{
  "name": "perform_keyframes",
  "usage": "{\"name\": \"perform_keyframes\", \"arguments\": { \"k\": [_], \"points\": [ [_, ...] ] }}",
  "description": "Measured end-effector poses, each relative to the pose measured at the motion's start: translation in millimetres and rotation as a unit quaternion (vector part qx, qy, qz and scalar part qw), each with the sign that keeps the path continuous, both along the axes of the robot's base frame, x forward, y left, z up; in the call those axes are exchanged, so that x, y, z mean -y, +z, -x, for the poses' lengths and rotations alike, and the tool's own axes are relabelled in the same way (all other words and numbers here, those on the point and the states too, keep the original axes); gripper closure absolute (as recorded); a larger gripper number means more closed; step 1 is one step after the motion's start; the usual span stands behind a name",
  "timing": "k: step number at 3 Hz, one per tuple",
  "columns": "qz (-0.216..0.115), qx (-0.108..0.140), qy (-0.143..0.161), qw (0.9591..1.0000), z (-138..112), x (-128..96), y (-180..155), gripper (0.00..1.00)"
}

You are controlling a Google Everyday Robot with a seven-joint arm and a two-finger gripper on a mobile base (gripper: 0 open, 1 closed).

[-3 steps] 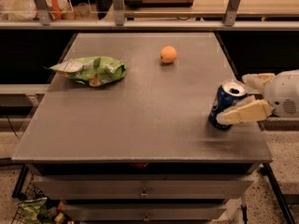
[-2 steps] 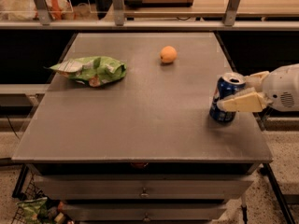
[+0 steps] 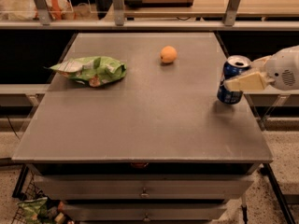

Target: Move pepsi can near orange

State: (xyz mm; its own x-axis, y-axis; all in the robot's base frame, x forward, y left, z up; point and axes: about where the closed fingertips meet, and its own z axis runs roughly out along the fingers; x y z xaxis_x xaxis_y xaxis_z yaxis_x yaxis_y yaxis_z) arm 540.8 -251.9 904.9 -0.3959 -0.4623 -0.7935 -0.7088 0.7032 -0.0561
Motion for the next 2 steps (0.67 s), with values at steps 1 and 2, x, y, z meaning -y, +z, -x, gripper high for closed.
{"name": "perform_keyframes", "arguments": {
  "k": [1, 2],
  "points": [
    [-0.005, 0.007, -0.026, 0.9996, -39, 15, 10, 1.0],
    [-0.018, 0.006, -0.035, 0.9992, -76, 15, 20, 1.0]
  ]
}}
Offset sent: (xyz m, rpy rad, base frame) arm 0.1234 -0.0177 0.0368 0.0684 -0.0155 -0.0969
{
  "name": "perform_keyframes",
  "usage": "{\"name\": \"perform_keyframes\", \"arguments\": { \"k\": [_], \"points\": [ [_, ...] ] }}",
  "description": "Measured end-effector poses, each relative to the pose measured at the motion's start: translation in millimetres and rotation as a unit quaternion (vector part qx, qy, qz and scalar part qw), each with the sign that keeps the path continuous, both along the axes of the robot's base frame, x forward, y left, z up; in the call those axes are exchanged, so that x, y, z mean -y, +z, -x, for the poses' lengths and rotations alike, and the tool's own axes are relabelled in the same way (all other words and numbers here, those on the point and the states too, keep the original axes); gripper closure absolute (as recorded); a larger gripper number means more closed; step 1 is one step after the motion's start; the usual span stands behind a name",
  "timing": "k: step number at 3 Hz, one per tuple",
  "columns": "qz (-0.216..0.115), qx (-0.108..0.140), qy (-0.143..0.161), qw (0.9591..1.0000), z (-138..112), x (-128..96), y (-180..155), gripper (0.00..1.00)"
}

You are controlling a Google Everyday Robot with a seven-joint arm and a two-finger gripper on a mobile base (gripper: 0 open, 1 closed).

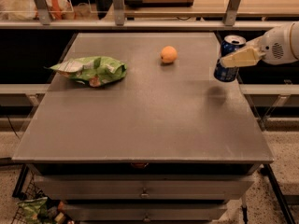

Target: Move pepsi can near orange

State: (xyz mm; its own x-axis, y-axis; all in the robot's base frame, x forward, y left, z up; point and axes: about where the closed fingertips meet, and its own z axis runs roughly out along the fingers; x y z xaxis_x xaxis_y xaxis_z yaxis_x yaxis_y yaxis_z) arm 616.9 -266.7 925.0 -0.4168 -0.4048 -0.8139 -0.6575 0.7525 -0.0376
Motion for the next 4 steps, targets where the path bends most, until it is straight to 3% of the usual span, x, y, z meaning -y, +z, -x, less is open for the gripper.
{"name": "perform_keyframes", "arguments": {
  "k": [2, 4],
  "points": [
    [-0.054, 0.015, 0.026, 0.9981, -64, -56, 26, 1.0],
    [-0.051, 0.028, 0.056, 0.9968, -110, -99, -10, 1.0]
  ]
}}
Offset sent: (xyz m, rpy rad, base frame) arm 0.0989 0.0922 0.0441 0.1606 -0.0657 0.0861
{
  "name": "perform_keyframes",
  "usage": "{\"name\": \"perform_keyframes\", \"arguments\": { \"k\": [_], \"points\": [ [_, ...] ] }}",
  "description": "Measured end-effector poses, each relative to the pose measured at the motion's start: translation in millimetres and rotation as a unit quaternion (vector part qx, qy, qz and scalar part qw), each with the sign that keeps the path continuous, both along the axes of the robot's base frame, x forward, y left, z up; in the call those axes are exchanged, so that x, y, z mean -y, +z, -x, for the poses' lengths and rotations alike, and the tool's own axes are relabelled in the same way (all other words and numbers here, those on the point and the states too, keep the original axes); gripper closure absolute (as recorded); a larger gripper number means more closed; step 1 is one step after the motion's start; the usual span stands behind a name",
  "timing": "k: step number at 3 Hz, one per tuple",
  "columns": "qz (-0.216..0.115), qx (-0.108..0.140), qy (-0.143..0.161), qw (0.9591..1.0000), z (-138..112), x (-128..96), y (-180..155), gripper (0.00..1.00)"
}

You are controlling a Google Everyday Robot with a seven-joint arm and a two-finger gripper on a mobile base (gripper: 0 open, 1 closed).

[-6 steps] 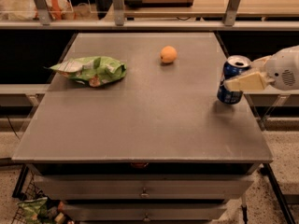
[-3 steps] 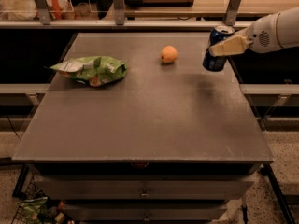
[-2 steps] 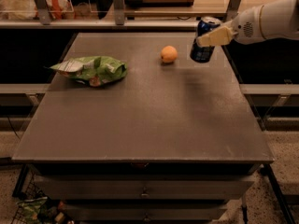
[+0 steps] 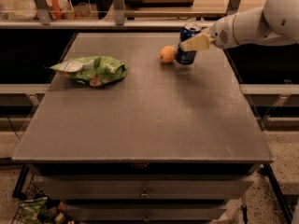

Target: Move pepsi can near orange

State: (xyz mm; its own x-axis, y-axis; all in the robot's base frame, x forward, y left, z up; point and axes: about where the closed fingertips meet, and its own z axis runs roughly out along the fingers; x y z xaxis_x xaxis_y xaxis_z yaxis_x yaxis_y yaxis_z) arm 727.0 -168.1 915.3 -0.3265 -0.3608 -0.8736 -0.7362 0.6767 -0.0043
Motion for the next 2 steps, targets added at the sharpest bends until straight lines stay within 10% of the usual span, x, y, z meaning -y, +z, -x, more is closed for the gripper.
{"name": "perform_keyframes", "arguments": {
  "k": [2],
  "points": [
    [0.004, 0.003, 0.011, 0.9999, -6.2, -16.5, -18.4, 0.82]
  ]
}}
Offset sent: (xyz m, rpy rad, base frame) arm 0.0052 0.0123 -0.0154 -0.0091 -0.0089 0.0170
